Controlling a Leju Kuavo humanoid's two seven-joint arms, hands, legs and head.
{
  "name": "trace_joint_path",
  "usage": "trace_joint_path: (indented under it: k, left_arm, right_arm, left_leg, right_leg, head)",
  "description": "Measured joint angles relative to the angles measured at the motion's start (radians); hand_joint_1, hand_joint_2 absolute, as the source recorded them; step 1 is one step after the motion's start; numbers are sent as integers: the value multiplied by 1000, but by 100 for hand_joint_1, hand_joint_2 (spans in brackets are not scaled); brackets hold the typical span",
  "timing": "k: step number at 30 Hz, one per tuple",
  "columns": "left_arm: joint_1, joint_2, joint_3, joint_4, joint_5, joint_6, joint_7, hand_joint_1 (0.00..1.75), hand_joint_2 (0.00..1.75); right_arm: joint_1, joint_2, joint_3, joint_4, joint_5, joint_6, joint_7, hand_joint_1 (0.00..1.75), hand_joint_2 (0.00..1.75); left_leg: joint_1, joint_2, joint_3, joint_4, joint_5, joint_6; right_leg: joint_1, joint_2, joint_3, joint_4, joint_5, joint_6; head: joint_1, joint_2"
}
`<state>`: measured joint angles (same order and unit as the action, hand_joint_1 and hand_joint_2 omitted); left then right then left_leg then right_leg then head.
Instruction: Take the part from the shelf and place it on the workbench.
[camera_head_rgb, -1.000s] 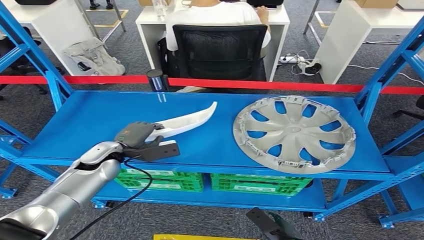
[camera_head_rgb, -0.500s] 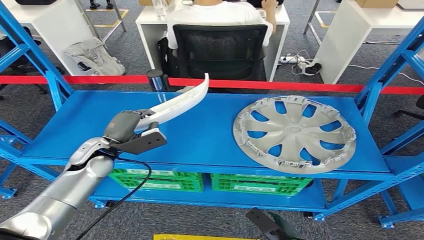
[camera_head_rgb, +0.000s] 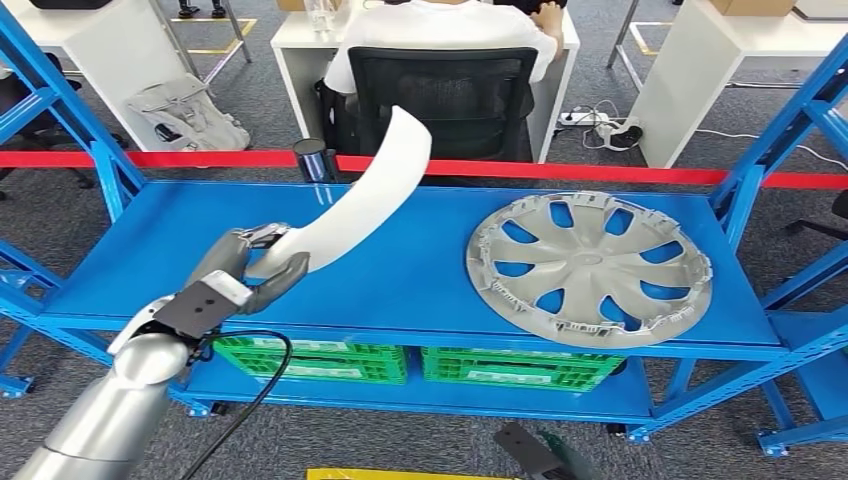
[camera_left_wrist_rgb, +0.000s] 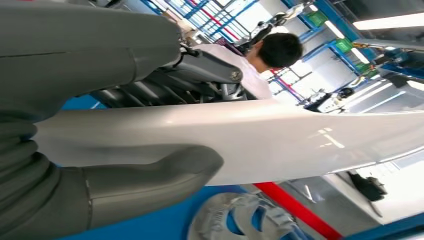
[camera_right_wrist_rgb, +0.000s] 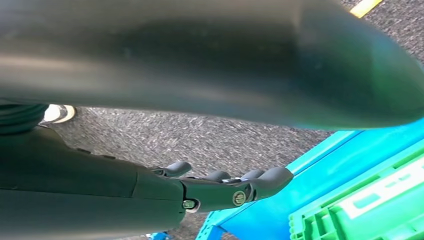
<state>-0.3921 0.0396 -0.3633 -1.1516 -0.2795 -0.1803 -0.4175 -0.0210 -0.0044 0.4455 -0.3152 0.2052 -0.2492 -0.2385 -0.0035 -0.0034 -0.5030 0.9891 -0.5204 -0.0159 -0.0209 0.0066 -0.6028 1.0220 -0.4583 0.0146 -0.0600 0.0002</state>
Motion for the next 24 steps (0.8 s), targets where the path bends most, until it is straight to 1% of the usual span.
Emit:
trace_joint_path:
  k: [8,14,19,24]
  left_arm:
    - [160,26,1,-224,47,-75,-46,175,175]
    - [258,69,-6,-365,38,-183,-83,175,175]
    - [318,102,-21,-447,56,-235,-127,175,175]
    - [370,114,-27,-507,78,-257,-139,175,175]
  right_arm:
    - [17,0,-12,-13,-23,-16,-11,0,0]
    - [22,0,-18,-14,-37,-19,-18,0,0]
    - [24,0,-20,-14,-44,-23,-25,0,0]
    - [30,0,-22,-19,-50,-33,-32,0,0]
  left_leg:
    - [0,0,0,0,0,1]
    - [0,0,0,0,-1,1]
    - [0,0,0,0,-1,1]
    - [0,0,0,0,-1,1]
  right_leg:
    - [0,0,0,0,0,0]
    - [0,0,0,-1,-1,0]
    - [0,0,0,-1,-1,0]
    - [0,0,0,-1,-1,1]
  head:
    - [0,0]
    - [0,0]
    - [0,0]
    - [0,0]
